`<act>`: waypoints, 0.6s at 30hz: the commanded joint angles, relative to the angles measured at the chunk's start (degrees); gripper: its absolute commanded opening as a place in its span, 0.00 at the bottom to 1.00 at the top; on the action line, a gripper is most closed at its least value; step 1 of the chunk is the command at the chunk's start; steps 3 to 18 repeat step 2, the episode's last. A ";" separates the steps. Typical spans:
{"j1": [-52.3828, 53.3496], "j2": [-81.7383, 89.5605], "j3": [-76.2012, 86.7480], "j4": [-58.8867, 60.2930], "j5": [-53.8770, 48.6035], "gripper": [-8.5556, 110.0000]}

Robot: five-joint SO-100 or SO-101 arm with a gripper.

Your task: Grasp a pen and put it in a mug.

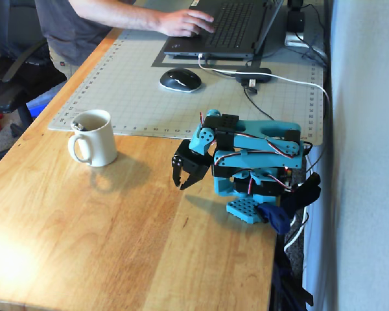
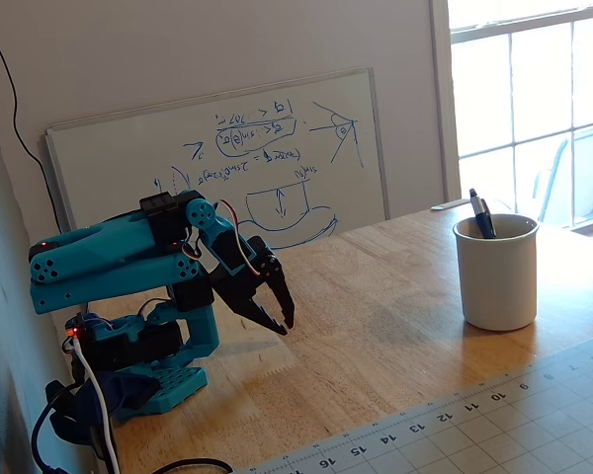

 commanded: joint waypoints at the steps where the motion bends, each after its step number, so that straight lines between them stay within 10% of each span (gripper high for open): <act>1: -0.70 0.26 -0.53 -0.53 -0.09 0.08; 18: -0.70 0.26 -0.53 -0.53 -0.09 0.08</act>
